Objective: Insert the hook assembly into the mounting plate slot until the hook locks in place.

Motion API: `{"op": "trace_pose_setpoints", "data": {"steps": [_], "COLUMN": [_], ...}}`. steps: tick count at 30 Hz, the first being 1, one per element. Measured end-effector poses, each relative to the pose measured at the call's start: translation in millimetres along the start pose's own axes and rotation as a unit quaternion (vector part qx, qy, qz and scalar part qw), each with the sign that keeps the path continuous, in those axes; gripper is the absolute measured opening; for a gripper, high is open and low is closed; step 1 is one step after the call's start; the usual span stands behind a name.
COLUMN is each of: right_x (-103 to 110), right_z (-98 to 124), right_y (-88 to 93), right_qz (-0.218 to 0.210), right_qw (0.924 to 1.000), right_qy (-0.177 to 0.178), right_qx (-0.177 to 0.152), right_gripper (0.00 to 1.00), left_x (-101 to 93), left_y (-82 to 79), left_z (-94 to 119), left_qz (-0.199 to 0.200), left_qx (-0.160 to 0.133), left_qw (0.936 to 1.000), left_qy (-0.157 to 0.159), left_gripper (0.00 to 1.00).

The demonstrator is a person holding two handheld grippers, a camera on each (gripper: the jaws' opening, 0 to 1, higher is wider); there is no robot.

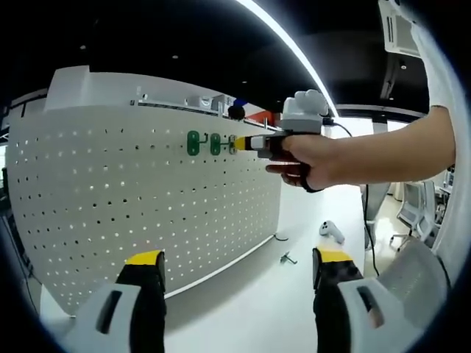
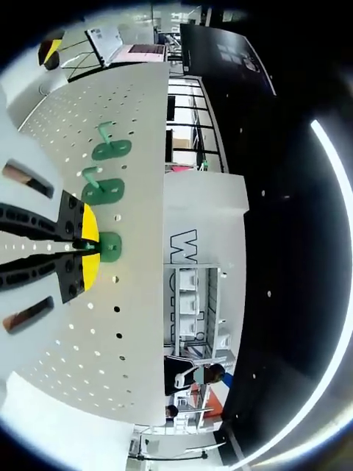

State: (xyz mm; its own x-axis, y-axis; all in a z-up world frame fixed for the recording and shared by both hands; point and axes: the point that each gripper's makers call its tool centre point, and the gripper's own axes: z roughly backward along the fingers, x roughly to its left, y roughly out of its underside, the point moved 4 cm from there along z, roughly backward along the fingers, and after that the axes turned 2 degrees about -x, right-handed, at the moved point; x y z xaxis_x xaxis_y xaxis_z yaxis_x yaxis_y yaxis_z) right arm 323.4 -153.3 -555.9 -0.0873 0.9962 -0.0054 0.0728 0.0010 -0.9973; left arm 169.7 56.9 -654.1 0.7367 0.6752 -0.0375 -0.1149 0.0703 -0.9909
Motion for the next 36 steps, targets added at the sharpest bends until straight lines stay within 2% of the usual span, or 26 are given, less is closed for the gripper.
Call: {"op": "trace_pose_setpoints", "data": {"steps": [9, 13, 22, 29, 33, 36], "right_x": [-1, -3, -2, -5, -6, -2], "right_z": [3, 4, 10, 17, 19, 22], "right_y": [0.3, -0.3, -3.8, 1.0, 3.1, 5.3], "right_qz": [-0.001, -0.018, -0.005, 0.0, -0.012, 0.0], "right_qw": [0.9999, 0.9994, 0.998, 0.9962, 0.9953, 0.9939], "right_qy": [-0.017, -0.03, -0.061, -0.086, -0.095, -0.109], "right_qx": [-0.001, -0.008, -0.017, -0.014, -0.016, -0.016], "right_gripper": [0.03, 0.05, 0.2, 0.3, 0.39, 0.43], "left_x": [-0.8, -2.9, -4.5, -3.5, -3.3, -3.6], "left_y": [-1.2, -2.3, -5.8, -5.8, -5.4, -5.9], "left_z": [0, 0, 0, 0, 0, 0], "left_qz": [0.0, 0.002, -0.001, -0.002, -0.003, -0.003], "left_qx": [-0.002, -0.004, -0.009, -0.009, -0.008, -0.009], "left_qw": [1.0, 1.0, 0.9999, 1.0, 1.0, 1.0], "left_qy": [0.0, 0.003, 0.004, 0.003, 0.003, 0.004], "left_gripper": [0.85, 0.85, 0.85, 0.85, 0.86, 0.86]}}
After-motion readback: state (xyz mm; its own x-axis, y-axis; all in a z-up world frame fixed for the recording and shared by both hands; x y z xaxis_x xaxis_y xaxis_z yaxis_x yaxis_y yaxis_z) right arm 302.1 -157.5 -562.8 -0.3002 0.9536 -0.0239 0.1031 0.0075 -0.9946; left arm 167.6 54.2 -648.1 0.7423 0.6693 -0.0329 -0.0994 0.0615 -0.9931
